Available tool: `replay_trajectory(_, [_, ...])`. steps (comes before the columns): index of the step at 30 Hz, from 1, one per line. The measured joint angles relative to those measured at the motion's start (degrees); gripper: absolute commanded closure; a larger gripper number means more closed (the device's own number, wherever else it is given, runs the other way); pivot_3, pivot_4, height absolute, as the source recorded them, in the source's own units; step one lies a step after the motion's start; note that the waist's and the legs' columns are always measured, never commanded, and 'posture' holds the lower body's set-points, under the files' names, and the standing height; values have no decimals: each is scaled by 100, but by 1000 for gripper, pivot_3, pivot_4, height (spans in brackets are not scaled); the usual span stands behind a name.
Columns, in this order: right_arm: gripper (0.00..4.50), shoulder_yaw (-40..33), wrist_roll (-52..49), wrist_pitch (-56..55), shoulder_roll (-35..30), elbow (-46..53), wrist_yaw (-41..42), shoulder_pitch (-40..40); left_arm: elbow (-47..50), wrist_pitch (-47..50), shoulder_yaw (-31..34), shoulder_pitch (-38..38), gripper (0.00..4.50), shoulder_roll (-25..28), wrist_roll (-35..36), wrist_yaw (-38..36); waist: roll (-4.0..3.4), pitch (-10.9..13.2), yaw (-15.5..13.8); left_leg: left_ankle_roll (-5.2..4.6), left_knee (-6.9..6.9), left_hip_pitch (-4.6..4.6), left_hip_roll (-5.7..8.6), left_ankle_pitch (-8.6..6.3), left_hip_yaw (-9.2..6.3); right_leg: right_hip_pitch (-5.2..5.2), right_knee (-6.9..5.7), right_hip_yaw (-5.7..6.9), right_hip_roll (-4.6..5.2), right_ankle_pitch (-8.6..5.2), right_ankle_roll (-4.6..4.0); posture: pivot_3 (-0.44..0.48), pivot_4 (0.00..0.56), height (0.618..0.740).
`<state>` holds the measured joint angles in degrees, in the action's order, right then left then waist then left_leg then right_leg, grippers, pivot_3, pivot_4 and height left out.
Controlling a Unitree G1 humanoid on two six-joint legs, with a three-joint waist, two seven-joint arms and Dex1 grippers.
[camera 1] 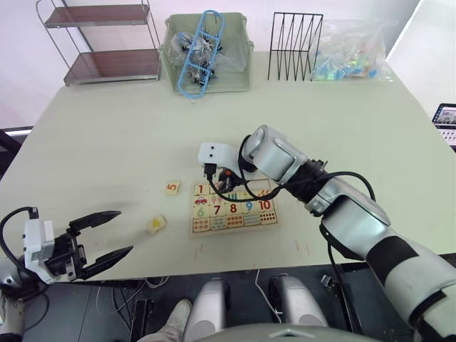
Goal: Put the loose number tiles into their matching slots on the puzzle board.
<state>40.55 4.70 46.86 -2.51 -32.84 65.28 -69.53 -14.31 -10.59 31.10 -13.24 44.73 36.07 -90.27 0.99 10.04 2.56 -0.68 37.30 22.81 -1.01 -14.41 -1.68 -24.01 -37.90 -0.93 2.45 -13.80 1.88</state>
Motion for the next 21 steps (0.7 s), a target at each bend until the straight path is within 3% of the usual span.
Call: replay_trajectory(21, [3658, -10, 117, -122, 66, -175, 266, -78, -4, -21, -3, -30, 0, 0, 0, -3, -1, 1, 0, 0, -3, 2, 0, 0, 1, -3, 1, 0, 2, 0, -1, 0, 150, 739])
